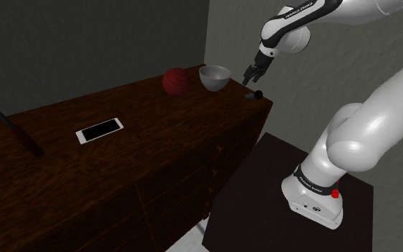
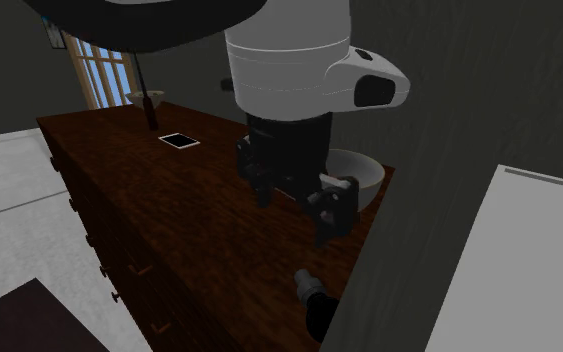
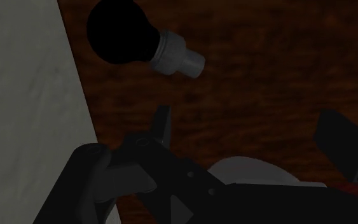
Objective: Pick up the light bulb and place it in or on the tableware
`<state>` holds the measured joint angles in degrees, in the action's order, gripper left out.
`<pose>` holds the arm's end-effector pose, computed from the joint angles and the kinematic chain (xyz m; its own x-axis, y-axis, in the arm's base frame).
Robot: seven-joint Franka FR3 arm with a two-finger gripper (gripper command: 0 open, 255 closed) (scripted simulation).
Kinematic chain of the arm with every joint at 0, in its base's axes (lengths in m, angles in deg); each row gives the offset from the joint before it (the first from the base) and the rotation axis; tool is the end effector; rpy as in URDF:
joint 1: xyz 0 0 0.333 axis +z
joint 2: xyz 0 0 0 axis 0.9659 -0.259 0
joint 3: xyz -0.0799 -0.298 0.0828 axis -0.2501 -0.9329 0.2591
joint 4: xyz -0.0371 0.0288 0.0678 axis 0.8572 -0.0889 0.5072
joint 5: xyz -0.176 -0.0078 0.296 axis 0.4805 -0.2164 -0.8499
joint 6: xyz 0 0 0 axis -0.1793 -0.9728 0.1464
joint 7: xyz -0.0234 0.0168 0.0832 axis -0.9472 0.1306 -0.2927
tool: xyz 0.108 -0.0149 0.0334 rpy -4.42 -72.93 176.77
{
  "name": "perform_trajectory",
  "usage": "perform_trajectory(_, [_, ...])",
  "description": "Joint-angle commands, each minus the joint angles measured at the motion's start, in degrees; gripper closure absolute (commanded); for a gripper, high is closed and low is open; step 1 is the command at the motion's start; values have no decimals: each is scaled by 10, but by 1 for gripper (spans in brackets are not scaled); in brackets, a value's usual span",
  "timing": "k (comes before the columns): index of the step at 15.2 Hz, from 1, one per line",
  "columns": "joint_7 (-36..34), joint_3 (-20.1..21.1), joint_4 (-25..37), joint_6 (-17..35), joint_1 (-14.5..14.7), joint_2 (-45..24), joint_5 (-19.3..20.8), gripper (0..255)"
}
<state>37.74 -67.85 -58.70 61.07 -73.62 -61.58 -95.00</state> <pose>0.3533 -0.2501 0.4094 0.9596 -0.1955 0.2024 -0.1718 -0.9767 -0.1287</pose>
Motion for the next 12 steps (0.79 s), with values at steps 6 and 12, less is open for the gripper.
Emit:
perform_trajectory(6, [52,-21,-7,55,23,-60,-63,0])
perform_trajectory(12, [56,-21,-7,59,25,-64,-68,0])
